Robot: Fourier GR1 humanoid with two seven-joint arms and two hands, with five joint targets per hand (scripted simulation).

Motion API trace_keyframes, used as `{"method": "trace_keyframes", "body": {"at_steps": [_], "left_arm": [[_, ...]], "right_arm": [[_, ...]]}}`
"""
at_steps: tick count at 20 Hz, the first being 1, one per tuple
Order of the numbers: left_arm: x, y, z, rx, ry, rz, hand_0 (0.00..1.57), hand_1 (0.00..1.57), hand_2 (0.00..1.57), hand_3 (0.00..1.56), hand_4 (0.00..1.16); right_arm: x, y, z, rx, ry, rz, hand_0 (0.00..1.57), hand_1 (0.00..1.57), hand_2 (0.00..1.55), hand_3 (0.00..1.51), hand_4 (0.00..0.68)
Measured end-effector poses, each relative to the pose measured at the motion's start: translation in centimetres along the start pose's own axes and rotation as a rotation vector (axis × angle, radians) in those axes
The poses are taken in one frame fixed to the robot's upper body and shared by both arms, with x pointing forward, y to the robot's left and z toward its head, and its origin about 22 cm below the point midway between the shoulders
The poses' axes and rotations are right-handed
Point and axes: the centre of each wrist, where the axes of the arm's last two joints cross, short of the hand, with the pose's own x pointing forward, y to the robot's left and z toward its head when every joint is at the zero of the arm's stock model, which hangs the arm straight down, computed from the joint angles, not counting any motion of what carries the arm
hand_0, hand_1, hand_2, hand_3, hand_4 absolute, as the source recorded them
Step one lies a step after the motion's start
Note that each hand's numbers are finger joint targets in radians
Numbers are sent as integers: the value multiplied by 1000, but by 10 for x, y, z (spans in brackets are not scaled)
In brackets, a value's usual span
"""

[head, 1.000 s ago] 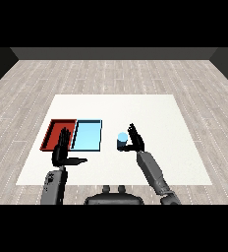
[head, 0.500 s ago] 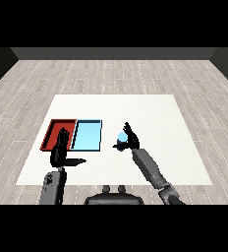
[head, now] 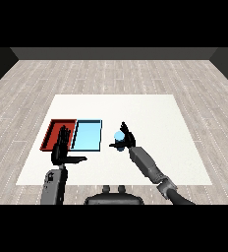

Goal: Pick the blue can and put it in the blue box

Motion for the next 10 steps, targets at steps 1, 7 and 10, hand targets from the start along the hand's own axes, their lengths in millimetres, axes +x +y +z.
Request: {"method": "trace_keyframes", "body": {"at_steps": [1,7,10], "left_arm": [[-2,3,1,0,-1,4,0,0,0,0,0],[4,10,-1,16,-4,5,0,0,0,0,0],[3,14,4,23,-3,6,0,0,0,0,0]], "right_arm": [[0,1,-2,2,4,0,0,0,0,0,0],[-7,10,0,5,21,8,0,0,0,0,0],[-7,7,-3,-18,37,17,548,548,718,617,0]]}}
